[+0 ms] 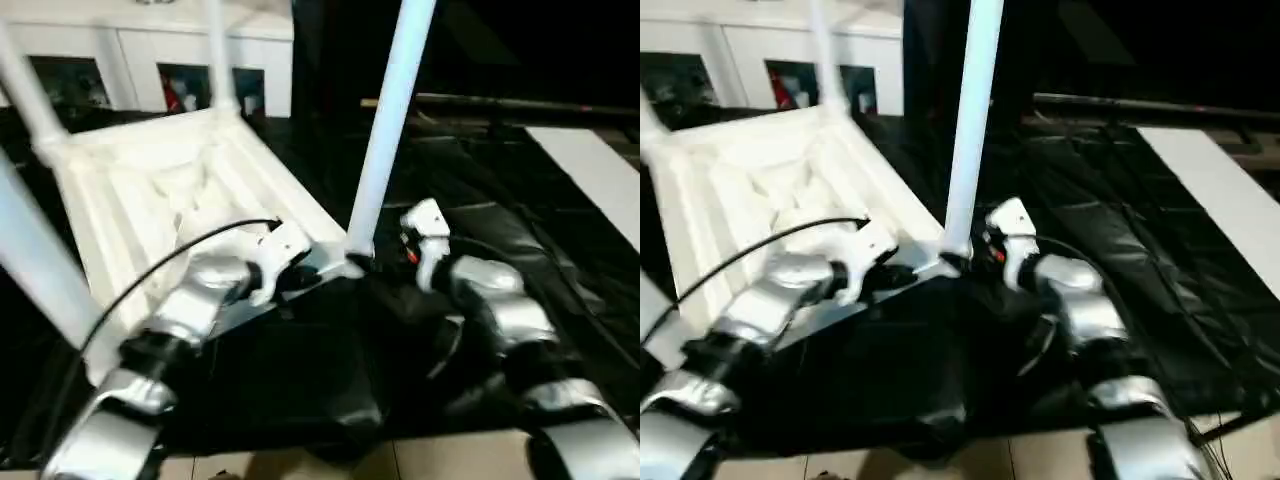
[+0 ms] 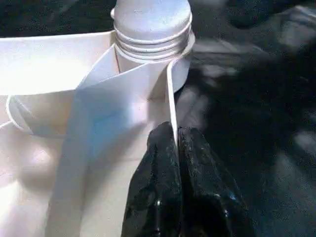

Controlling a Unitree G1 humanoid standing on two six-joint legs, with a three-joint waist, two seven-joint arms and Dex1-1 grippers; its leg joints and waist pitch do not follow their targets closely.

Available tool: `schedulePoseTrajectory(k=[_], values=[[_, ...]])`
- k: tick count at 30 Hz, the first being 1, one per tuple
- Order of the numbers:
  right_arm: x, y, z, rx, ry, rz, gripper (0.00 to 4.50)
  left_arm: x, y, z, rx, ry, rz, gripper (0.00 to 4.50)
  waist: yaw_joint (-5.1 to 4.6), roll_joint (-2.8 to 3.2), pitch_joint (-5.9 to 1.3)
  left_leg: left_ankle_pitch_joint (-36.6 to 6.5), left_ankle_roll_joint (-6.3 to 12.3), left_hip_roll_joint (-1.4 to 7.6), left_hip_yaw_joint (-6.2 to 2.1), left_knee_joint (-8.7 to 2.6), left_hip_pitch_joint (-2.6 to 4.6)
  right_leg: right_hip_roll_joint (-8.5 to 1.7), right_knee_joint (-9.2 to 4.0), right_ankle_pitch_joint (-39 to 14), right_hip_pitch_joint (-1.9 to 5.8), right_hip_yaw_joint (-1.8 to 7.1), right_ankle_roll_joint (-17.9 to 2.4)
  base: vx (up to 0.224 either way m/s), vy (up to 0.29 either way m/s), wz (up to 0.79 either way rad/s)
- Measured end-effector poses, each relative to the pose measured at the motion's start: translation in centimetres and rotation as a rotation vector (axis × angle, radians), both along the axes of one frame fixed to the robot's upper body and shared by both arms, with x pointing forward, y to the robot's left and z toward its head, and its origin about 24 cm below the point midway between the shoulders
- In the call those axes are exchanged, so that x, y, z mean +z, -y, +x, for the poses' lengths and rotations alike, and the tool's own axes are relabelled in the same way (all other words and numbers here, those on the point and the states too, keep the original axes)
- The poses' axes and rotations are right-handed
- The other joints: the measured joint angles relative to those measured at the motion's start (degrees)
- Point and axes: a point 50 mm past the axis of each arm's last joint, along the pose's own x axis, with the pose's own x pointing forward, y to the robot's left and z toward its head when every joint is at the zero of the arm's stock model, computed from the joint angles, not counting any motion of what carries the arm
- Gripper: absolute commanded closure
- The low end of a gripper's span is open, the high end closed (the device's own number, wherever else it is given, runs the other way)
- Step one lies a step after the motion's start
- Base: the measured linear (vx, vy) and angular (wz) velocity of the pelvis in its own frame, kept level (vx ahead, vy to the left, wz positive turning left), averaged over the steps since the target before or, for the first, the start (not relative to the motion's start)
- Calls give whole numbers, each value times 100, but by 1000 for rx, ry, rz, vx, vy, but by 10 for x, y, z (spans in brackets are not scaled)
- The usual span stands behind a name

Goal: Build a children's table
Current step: Rotate leg to tighten

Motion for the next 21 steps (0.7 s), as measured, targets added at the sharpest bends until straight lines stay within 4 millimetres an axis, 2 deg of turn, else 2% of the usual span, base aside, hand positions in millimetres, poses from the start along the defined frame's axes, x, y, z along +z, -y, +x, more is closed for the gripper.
schedulePoseTrajectory(k=[2,6,10,13,15,17,19,21], values=[[-1,6,-5,73,-15,-39,49,1,-7,-8,-77,-27,-16,450,62,0,0,-2,2,0,6,-8,-1,1,-1,-15,-3,0,-8,0,0,0],[-4,-1,-11,165,-38,-51,49,2,-11,-17,-181,-76,-16,450,156,2,2,-6,8,-1,18,-3,-11,-6,-2,-21,-8,1,-14,0,0,0],[-6,-5,-16,227,-54,-57,49,2,-11,-24,-234,-103,-5,450,197,2,4,-10,12,-4,31,8,-8,-16,0,-18,0,5,-18,0,0,0],[-5,-7,-18,258,-59,-53,49,2,-12,-24,-232,-104,-2,450,193,1,5,-9,10,-2,30,7,-1,-16,4,-15,1,5,-19,0,0,0],[-5,-7,-19,268,-66,-52,84,2,-13,-24,-233,-102,-2,450,194,0,4,-9,10,-2,30,7,0,-16,4,-15,3,5,-19,0,0,0],[-5,-6,-19,270,-71,-54,87,2,-13,-25,-238,-100,-2,450,195,0,4,-9,10,-2,30,7,-2,-16,3,-16,2,5,-19,0,0,0],[-5,-6,-19,271,-72,-59,121,2,-13,-25,-241,-100,-2,450,198,0,4,-9,10,-2,31,6,-2,-16,2,-16,2,5,-19,0,0,0],[-6,-5,-19,271,-74,-61,128,2,-13,-25,-240,-100,-2,450,198,0,4,-9,10,-2,31,6,-2,-15,2,-16,2,4,-19,0,0,0]])
